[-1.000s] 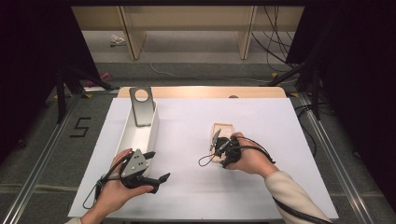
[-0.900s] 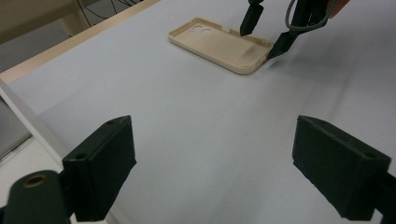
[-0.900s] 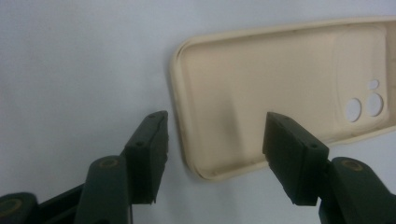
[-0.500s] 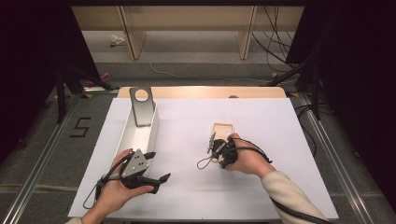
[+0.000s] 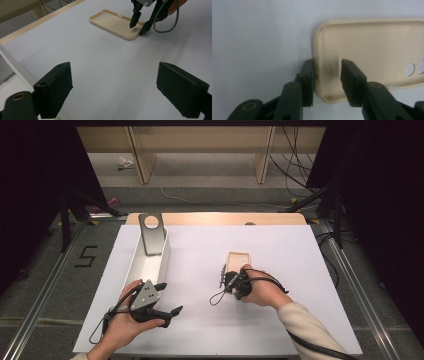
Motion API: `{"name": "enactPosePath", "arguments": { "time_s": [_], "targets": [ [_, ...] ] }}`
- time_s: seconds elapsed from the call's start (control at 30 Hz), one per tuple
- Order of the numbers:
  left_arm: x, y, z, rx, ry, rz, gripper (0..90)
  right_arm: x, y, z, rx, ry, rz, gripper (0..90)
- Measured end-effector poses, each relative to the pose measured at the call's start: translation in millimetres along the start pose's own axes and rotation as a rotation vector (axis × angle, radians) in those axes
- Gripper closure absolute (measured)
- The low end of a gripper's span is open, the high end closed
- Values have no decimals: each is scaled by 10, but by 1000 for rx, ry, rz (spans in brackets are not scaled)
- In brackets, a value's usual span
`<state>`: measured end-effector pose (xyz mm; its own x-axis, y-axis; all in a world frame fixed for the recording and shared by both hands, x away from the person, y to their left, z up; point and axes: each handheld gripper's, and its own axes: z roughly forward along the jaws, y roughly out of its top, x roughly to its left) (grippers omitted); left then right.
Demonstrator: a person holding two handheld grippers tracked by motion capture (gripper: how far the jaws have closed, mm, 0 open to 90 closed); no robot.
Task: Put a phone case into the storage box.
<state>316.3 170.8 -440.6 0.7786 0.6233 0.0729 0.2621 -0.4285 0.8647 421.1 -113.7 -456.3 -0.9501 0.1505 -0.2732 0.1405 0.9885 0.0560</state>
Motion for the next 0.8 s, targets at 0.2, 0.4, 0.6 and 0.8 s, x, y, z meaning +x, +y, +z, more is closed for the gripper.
{"name": "enactPosePath", "arguments": {
  "time_s": [0.2, 0.4, 0.6, 0.8],
  "targets": [
    [-3, 0, 1, 1, -1, 1, 128, 36, 20, -3, 15, 12, -27, 744],
    [-5, -1, 3, 2, -4, 1, 128, 56, 27, 5, 12, 14, -50, 806],
    [-7, -2, 5, 1, -4, 2, 128, 67, 25, 4, 14, 17, -59, 835],
    [-6, -2, 2, 1, -4, 1, 128, 75, 27, -5, 25, 12, -63, 844]
  ]
}}
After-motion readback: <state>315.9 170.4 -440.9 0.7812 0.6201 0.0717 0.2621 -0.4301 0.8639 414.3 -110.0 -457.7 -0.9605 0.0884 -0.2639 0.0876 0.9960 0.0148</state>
